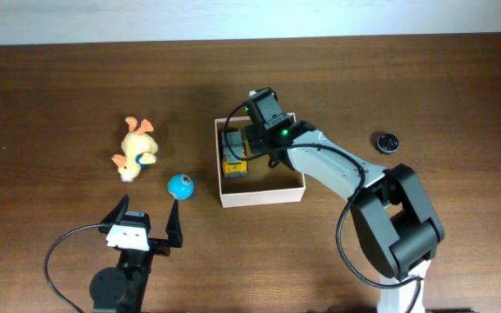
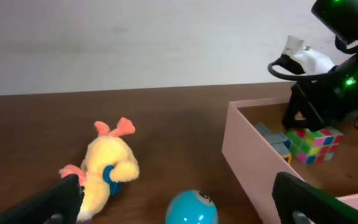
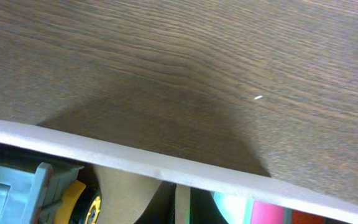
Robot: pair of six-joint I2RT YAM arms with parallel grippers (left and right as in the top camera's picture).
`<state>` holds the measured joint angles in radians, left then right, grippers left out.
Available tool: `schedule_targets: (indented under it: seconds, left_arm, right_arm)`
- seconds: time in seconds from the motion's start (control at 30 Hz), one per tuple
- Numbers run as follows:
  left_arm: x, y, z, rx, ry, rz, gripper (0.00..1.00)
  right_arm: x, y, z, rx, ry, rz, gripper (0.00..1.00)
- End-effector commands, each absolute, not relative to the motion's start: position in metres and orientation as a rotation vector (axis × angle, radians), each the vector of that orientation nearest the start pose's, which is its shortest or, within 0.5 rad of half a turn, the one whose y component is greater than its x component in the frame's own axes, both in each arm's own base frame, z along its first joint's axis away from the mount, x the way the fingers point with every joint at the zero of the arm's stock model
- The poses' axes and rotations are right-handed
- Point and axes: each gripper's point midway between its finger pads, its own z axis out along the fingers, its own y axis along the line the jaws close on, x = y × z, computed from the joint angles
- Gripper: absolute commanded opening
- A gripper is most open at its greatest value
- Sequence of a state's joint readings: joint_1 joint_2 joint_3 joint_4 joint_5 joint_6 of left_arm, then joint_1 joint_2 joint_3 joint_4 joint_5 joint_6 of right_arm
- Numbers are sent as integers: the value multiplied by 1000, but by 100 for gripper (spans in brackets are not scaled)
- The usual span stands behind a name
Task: Pack container
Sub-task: 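Open the right gripper, release the cube, and lift out of the box, then move the right gripper right and grasp the black round puck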
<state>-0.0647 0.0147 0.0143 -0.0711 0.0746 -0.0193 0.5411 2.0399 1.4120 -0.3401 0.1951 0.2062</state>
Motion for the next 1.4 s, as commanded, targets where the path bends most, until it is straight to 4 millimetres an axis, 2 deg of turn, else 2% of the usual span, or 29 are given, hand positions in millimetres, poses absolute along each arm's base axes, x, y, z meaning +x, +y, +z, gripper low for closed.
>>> schedule_targets:
  seconds: [0.0, 0.2, 0.47, 0.63, 0.7, 0.87, 0.9, 1.03, 1.17, 1.3, 1.37]
  left_arm:
    - [244, -29, 159, 109, 1637, -116, 99]
    - [244, -29, 159, 109, 1637, -116, 99]
    - [244, -29, 159, 109, 1637, -116, 99]
    - [244, -29, 159, 109, 1637, -116, 99]
    - [244, -29, 159, 109, 1637, -116, 99]
    - [244, -29, 159, 109, 1637, -116, 99]
    - [244, -29, 159, 109, 1637, -116, 99]
    - [244, -29, 159, 109, 1637, -116, 99]
    - [244, -29, 159, 109, 1637, -116, 99]
    - [244, -29, 159, 109, 1637, -116, 99]
    - [244, -29, 159, 109, 1637, -116, 99]
  right_arm:
    - [464, 224, 52, -334, 2485, 12, 5]
    - [463, 226, 52, -342, 2486, 22, 5]
    - [448, 256, 55, -449, 2483, 92, 4]
    - [436, 277, 78, -513, 2485, 103, 4]
    - [432, 282, 97, -526, 2477, 102, 4]
    - [429, 279, 135, -525, 2476, 97, 4]
    - [429, 274, 148, -514, 2473, 72, 4]
    - [425, 260, 181, -474, 2462, 17, 4]
    - [414, 234, 214, -376, 2465, -75, 4]
    - [403, 186, 237, -211, 2482, -206, 4]
    - [400, 165, 241, -151, 2505, -227, 4]
